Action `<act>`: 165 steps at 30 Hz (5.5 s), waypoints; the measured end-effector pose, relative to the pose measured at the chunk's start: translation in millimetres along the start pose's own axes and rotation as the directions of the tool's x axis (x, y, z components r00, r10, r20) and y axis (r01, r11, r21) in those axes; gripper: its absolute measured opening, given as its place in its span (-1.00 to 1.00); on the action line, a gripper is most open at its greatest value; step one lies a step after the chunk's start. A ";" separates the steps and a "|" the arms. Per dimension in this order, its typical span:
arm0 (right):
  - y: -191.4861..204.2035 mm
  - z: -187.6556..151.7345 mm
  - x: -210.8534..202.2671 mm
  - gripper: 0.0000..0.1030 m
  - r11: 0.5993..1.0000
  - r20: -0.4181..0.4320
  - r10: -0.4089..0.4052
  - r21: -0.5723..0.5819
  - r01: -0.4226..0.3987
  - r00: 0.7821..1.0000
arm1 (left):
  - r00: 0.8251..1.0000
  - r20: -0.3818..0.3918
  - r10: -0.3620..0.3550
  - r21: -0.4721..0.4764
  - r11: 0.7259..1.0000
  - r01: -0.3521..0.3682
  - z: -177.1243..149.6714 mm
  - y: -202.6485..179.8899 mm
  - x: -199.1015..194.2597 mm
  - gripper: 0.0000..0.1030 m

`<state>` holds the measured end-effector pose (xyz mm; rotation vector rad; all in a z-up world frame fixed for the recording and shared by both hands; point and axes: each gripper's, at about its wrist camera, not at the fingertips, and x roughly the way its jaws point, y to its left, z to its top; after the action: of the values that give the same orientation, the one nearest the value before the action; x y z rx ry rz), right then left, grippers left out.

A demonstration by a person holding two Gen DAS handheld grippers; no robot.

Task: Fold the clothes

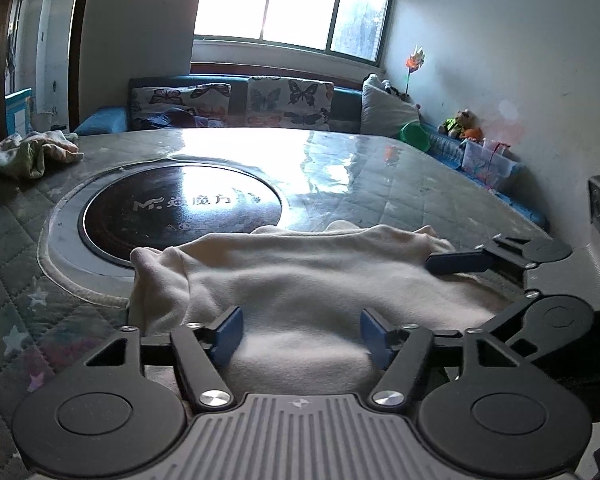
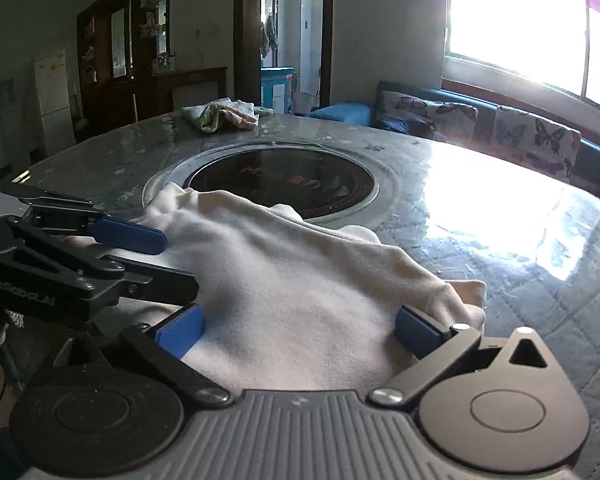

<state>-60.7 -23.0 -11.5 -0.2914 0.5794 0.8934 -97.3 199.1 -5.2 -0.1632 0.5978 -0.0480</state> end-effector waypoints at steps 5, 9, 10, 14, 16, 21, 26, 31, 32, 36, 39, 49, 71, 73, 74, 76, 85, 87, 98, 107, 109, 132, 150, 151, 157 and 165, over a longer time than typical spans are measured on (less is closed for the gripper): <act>-4.6 -0.3 1.9 1.00 0.999 -0.009 0.024 0.025 -0.024 1.000 | 0.999 0.027 -0.029 -0.019 0.999 0.030 -0.7 0.6 -6.5 0.89; -2.5 -1.3 0.8 1.00 1.000 -0.006 0.017 0.024 -0.017 1.000 | 0.997 0.053 -0.061 -0.027 0.998 0.062 -1.7 -0.3 -14.8 1.00; -2.5 -1.3 0.4 1.00 1.000 -0.005 0.017 0.025 -0.017 1.000 | 0.996 0.059 -0.072 -0.030 0.997 0.074 -2.2 -0.8 -17.4 1.00; -3.3 -1.7 -0.2 1.00 0.999 -0.003 0.024 0.029 -0.024 1.000 | 0.990 0.073 -0.117 -0.042 0.992 0.120 -4.4 -1.1 -25.8 1.00; -4.3 -1.8 -1.5 1.00 0.999 0.005 0.028 0.030 -0.029 1.000 | 0.989 0.068 -0.129 -0.051 0.990 0.132 -5.3 -0.9 -28.6 1.00; -4.6 -2.1 -13.3 1.00 1.000 0.030 -0.003 0.024 0.002 1.000 | 0.993 0.055 -0.102 -0.080 0.991 0.107 -12.0 8.3 -33.5 1.00; -7.8 -4.0 -16.0 1.00 0.999 0.004 -0.039 0.014 0.039 0.999 | 0.995 0.042 -0.087 -0.112 0.990 0.091 -23.0 14.6 -30.6 1.00; -6.6 -7.9 -12.0 1.00 0.999 0.004 -0.045 0.012 0.045 0.999 | 0.996 0.050 -0.073 -0.078 0.994 0.076 -27.8 11.1 -30.8 1.00; -6.1 -7.8 -12.8 1.00 0.999 0.007 -0.047 0.007 0.047 0.999 | 0.996 0.048 -0.074 -0.085 0.993 0.078 -26.6 11.5 -31.9 1.00; -9.7 -4.9 -27.6 1.00 0.998 0.035 -0.057 0.008 0.057 0.998 | 0.997 0.051 -0.057 -0.115 0.991 0.062 -17.7 12.7 -39.3 1.00; -13.0 -5.5 -38.6 1.00 0.998 0.043 -0.066 0.011 0.066 0.997 | 0.998 0.061 0.012 -0.096 0.995 -0.006 -14.1 6.6 -39.9 1.00; -13.4 -21.3 -37.8 1.00 0.996 0.029 -0.087 0.011 0.087 0.996 | 0.989 0.033 0.141 0.000 0.990 -0.141 -16.0 -13.7 -24.1 1.00; -32.3 -28.9 -72.3 1.00 0.971 0.105 -0.233 -0.024 0.237 0.967 | 0.962 0.073 0.264 0.093 0.958 -0.270 -14.8 -38.7 -19.4 1.00; -36.0 -31.9 -74.2 1.00 0.965 0.098 -0.256 -0.026 0.260 0.962 | 0.966 0.081 0.245 0.100 0.963 -0.252 -12.7 -45.5 -19.3 1.00; -37.5 -34.2 -74.0 1.00 0.962 0.092 -0.268 -0.030 0.272 0.959 | 0.968 0.085 0.235 0.104 0.964 -0.243 -11.7 -49.0 -19.2 1.00; -39.8 -40.8 -71.6 1.00 0.963 0.075 -0.268 -0.023 0.270 0.961 | 0.971 0.078 0.226 0.119 0.965 -0.234 -12.9 -54.2 -14.8 1.00; -43.8 -47.2 -70.4 1.00 0.966 0.070 -0.258 0.017 0.257 0.964 | 0.972 0.043 0.232 0.134 0.963 -0.236 -16.8 -57.1 -7.5 1.00; -44.5 -41.1 -74.3 1.00 0.968 0.075 -0.252 0.015 0.252 0.965 | 0.971 0.061 0.229 0.134 0.962 -0.236 -13.3 -58.1 -10.2 1.00; -38.8 -32.4 -46.2 1.00 0.965 0.042 -0.261 -0.020 0.262 0.965 | 0.970 0.043 0.239 0.140 0.960 -0.243 -22.6 -50.2 0.8 1.00; -43.7 -11.0 -45.1 1.00 0.954 0.066 -0.292 -0.043 0.296 0.954 | 0.954 0.088 0.288 0.115 0.948 -0.296 -8.9 -38.7 -9.4 1.00; -44.3 -10.7 -33.3 1.00 0.946 0.034 -0.316 -0.068 0.318 0.948 | 0.947 0.061 0.315 0.109 0.941 -0.320 -11.9 -31.9 -4.0 1.00; -71.1 11.0 -3.7 1.00 0.892 0.030 -0.435 -0.125 0.435 0.900 | 0.953 0.028 0.301 0.055 0.952 -0.302 -20.9 -15.8 -1.3 1.00; -49.8 38.2 20.9 1.00 0.926 0.022 -0.324 -0.200 0.321 0.946 | 0.958 0.024 0.285 0.023 0.958 -0.286 -23.8 -12.2 -1.3 1.00; -46.0 41.2 22.8 1.00 0.928 0.026 -0.309 -0.210 0.307 0.951 | 0.958 0.024 0.285 0.023 0.958 -0.286 -23.9 -12.2 -1.5 1.00; -37.7 45.9 49.7 1.00 0.922 -0.017 -0.305 -0.255 0.291 0.952 | 0.960 0.027 0.277 0.018 0.960 -0.278 -24.8 -10.6 -3.4 1.00; -15.3 62.6 34.7 1.00 0.937 0.026 -0.230 -0.264 0.229 0.973 | 0.952 0.058 0.301 0.009 0.953 -0.302 -24.5 -9.0 -17.6 1.00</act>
<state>-9.5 19.7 18.9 -0.5928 0.4192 0.7427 -125.6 188.5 -13.9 -0.0546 0.5605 0.2467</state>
